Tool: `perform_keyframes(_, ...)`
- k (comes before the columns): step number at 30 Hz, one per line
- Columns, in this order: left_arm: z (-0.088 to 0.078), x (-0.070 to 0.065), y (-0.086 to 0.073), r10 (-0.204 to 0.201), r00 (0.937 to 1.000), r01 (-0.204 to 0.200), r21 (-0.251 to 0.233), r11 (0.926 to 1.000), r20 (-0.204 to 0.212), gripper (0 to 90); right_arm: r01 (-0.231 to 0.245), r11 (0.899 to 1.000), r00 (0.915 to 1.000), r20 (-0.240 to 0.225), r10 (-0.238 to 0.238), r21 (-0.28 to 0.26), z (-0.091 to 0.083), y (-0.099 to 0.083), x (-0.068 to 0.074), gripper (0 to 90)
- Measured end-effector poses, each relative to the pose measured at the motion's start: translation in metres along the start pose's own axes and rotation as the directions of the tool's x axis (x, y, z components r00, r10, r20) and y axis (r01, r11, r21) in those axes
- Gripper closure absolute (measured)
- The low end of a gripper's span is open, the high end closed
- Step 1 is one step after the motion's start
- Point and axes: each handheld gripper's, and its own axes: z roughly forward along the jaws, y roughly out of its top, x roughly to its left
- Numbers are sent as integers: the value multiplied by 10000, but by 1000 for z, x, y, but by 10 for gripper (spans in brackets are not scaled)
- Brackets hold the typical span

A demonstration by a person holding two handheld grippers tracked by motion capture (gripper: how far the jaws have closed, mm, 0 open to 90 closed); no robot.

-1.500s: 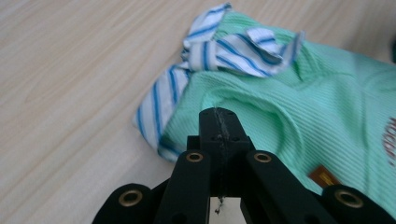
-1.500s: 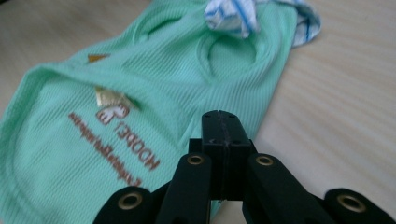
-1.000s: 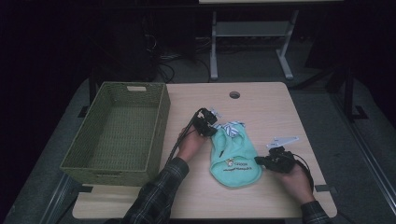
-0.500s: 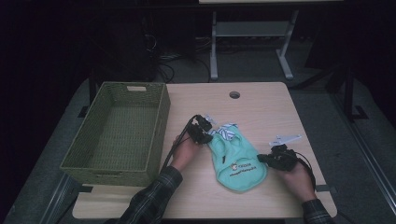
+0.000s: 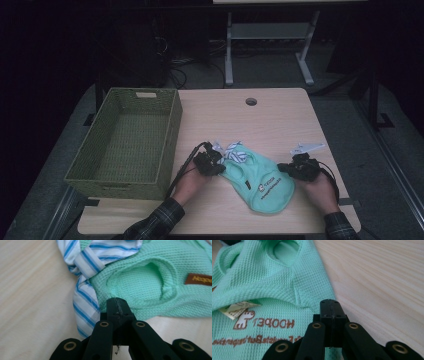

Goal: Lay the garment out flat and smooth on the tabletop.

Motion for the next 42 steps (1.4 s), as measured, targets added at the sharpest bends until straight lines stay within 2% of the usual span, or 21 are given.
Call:
perform_keyframes(5,-5,0,-1,-135,9993,149,-391,9991,347,898,-2,10000,10000,0,2,-58,-2,2,2,898)
perform_keyframes(9,-13,1,-1,-177,9997,188,-609,9980,193,880,79,9990,9997,-227,-88,-433,-8,7,11,899)
perform_keyframes(14,-21,4,-2,-285,9996,278,-921,9954,-62,792,546,9961,9947,-835,-603,-697,-3,15,35,898)
perform_keyframes(17,-24,6,-3,-461,9986,431,-1094,9931,-258,704,788,9946,9891,-1191,-865,-681,5,20,49,898)
perform_keyframes(20,-23,9,-3,-515,9980,474,-1041,9934,-371,602,1031,9930,9843,-1376,-1103,-584,13,23,60,898)
perform_keyframes(24,-19,11,-4,-580,9975,541,-939,9941,-398,479,1148,9930,9820,-1477,-1179,-291,22,23,65,898)
perform_keyframes(28,-13,13,-5,-657,9970,626,-758,9952,-400,411,1365,9906,9812,-1386,-1341,79,31,19,66,898)
perform_keyframes(35,-1,11,-5,-526,9980,510,-449,9977,-350,382,1373,9905,9816,-1354,-1349,84,30,19,67,899)
perform_keyframes(40,3,6,-4,-284,9974,259,-387,9989,-667,385,1373,9905,9812,-1380,-1349,81,30,19,66,899)
perform_keyframes(42,3,4,-4,-82,9968,54,-360,9993,-800,439,1380,9904,9813,-1363,-1358,67,31,19,67,899)
